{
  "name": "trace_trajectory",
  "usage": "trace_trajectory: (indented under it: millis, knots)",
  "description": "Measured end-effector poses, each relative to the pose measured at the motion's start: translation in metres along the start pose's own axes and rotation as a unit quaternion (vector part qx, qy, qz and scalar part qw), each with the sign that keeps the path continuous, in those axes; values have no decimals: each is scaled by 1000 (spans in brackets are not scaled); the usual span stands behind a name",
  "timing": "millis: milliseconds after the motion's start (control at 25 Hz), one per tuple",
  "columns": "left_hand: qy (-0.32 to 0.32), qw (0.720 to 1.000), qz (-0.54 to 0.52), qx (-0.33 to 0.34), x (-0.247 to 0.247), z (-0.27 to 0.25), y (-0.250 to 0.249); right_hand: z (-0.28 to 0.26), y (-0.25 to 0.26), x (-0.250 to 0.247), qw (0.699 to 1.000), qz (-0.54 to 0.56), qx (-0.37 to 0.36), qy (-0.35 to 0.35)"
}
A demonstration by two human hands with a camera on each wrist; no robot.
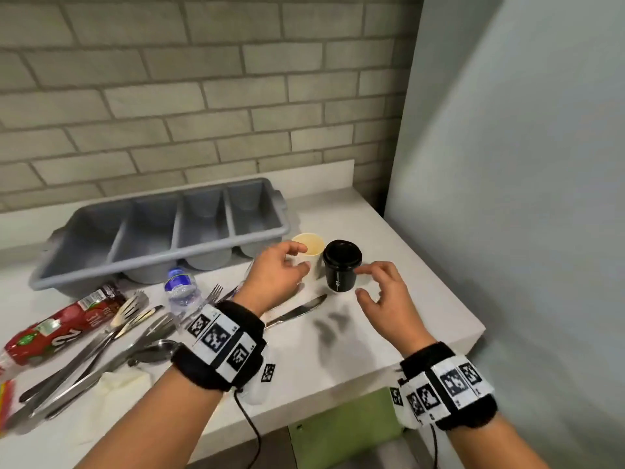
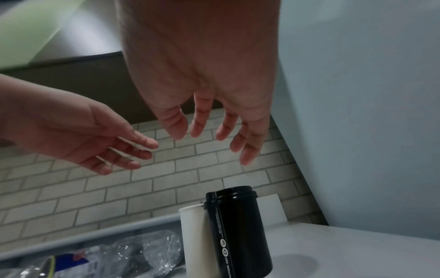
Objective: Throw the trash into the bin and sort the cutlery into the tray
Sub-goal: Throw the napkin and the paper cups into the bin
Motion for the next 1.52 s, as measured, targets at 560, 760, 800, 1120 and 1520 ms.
trace_trajectory:
  millis: [560, 760, 800, 1120, 1520]
  knots:
    - [161, 937, 307, 47, 77, 131, 25, 84, -49, 50, 983, -130, 127, 28]
    - [136, 956, 255, 46, 76, 136, 25, 83, -54, 46, 991, -27, 131, 22]
    - [126, 958, 254, 37, 70, 134, 22, 80, -50, 41, 991, -12, 131, 11]
    - [16, 989, -30, 141, 29, 27, -83, -20, -2, -76, 978, 88, -7, -187]
    - [337, 940, -10, 58, 288, -182, 46, -310, -195, -97, 932, 48, 201, -298]
Point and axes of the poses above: each hand's wrist, its own z-axis towards the middle knuckle, its own x-axis out of the palm, y = z × x, the point moved 8 cm from there along z, towards the middle knuckle, and after that the axes turned 15 degrees about z, right-handed, at the moved point
